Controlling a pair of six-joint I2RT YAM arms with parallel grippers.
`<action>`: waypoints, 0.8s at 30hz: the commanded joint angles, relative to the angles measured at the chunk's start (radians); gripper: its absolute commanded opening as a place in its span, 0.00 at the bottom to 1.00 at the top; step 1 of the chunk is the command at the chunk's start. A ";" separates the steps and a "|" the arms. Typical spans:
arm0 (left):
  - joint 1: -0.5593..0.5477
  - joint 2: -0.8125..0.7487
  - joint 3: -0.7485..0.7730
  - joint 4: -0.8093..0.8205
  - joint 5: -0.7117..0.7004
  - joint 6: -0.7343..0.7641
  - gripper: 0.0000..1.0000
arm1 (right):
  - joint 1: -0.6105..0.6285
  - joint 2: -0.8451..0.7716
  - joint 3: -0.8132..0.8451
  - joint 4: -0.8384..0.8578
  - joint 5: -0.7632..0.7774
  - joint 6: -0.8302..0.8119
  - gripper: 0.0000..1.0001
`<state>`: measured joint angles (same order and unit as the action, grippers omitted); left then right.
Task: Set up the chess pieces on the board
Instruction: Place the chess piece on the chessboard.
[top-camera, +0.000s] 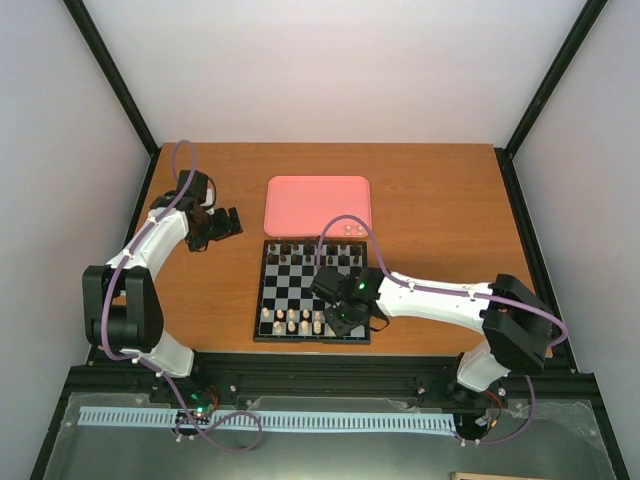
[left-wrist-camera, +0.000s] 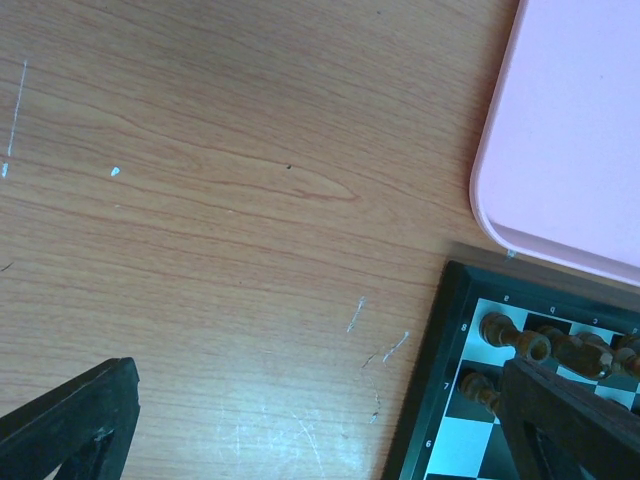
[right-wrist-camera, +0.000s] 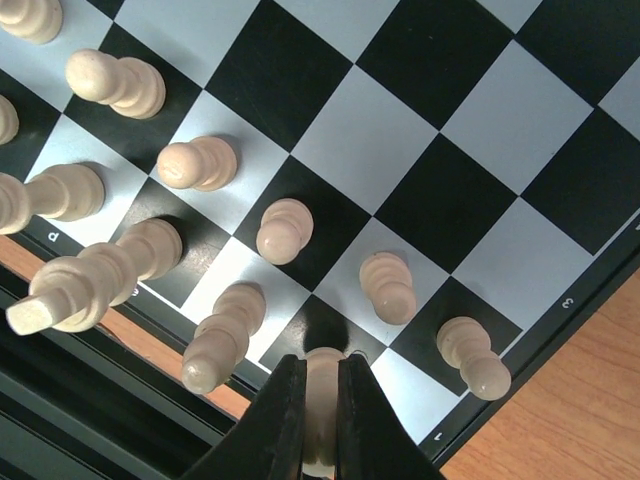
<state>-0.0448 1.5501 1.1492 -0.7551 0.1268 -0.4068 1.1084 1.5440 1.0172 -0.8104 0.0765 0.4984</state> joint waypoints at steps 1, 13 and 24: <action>-0.001 -0.002 -0.003 0.017 -0.007 0.013 1.00 | 0.016 0.018 -0.013 0.035 0.024 0.000 0.03; -0.001 -0.006 0.000 0.013 -0.009 0.013 1.00 | 0.017 0.038 -0.017 0.044 0.023 -0.014 0.07; -0.002 0.008 0.000 0.015 -0.007 0.015 1.00 | 0.017 0.022 0.005 -0.005 0.038 -0.003 0.23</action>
<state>-0.0448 1.5505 1.1412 -0.7555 0.1234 -0.4065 1.1137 1.5776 1.0088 -0.7891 0.0795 0.4870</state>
